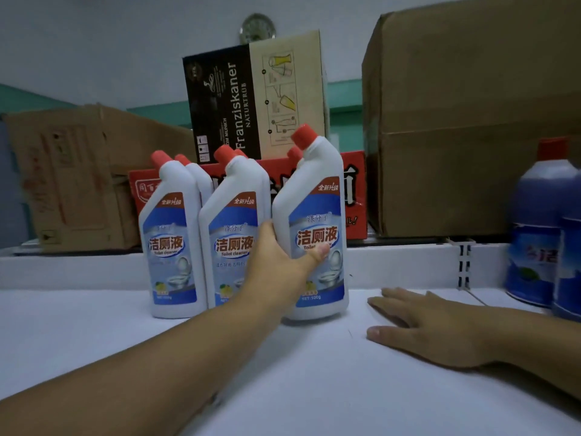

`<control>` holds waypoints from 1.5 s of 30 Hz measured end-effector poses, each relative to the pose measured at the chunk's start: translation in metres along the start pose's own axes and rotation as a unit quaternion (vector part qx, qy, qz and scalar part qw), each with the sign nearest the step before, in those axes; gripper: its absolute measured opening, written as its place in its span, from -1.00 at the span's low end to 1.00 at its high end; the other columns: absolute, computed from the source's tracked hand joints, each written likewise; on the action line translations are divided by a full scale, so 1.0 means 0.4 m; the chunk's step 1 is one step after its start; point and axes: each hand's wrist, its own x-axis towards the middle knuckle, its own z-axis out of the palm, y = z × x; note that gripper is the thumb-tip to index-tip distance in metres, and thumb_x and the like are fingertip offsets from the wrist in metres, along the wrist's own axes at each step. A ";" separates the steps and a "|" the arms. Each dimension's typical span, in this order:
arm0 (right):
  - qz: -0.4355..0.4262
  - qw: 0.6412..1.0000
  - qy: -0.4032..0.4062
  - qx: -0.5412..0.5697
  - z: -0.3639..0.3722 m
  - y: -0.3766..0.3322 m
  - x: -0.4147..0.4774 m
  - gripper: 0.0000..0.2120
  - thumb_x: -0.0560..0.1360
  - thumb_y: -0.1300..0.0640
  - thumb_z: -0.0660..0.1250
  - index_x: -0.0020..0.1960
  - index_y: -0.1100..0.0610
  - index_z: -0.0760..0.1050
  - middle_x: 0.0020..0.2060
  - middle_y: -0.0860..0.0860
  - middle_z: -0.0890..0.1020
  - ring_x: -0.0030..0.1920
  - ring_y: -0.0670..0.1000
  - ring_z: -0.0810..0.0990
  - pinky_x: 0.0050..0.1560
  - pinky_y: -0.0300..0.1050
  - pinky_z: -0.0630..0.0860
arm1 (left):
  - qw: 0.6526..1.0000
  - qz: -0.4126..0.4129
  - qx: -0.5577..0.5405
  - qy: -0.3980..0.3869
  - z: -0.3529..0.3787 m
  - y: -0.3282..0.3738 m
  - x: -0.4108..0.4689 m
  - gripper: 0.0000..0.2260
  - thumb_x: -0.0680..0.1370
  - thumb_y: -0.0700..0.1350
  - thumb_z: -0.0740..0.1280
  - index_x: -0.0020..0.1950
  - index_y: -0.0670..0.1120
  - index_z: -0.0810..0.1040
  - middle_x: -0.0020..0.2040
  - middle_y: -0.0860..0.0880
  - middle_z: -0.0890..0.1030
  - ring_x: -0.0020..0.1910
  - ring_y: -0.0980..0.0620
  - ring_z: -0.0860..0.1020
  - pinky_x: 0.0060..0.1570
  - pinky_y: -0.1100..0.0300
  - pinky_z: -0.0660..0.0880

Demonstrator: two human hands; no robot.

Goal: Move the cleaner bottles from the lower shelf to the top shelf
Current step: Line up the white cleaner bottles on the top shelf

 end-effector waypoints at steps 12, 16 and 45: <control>0.002 1.000 0.000 0.007 0.003 0.001 0.007 -0.28 0.42 -0.42 -0.08 0.51 -0.20 -0.11 0.54 -0.15 -0.09 0.52 -0.11 -0.11 0.48 -0.08 -0.19 | 0.990 0.121 0.061 0.026 -0.013 -0.024 -0.021 -0.23 0.39 -0.23 0.49 0.44 0.20 0.20 0.41 0.13 0.30 0.37 0.08 0.36 0.19 0.07 0.50; 0.004 1.000 0.001 0.009 0.002 0.002 0.006 -0.27 0.41 -0.42 -0.07 0.51 -0.19 -0.09 0.54 -0.14 -0.07 0.53 -0.09 -0.10 0.49 -0.06 -0.17 | 0.864 0.422 0.274 -0.008 -0.030 0.017 -0.040 -0.36 0.37 -0.26 0.46 0.39 0.08 0.37 0.49 0.03 0.22 0.48 0.17 0.12 0.41 0.06 0.23; -0.010 0.998 0.066 0.022 -0.015 -0.018 -0.004 -0.36 0.46 -0.35 0.09 0.46 -0.10 0.22 0.47 -0.10 0.26 0.38 -0.05 0.32 0.34 -0.15 0.20 | 0.634 0.349 0.643 -0.250 -0.026 0.039 -0.028 -0.59 0.60 0.05 0.18 0.45 0.21 0.25 0.56 0.06 0.06 0.54 -0.01 -0.21 0.38 -0.36 -0.29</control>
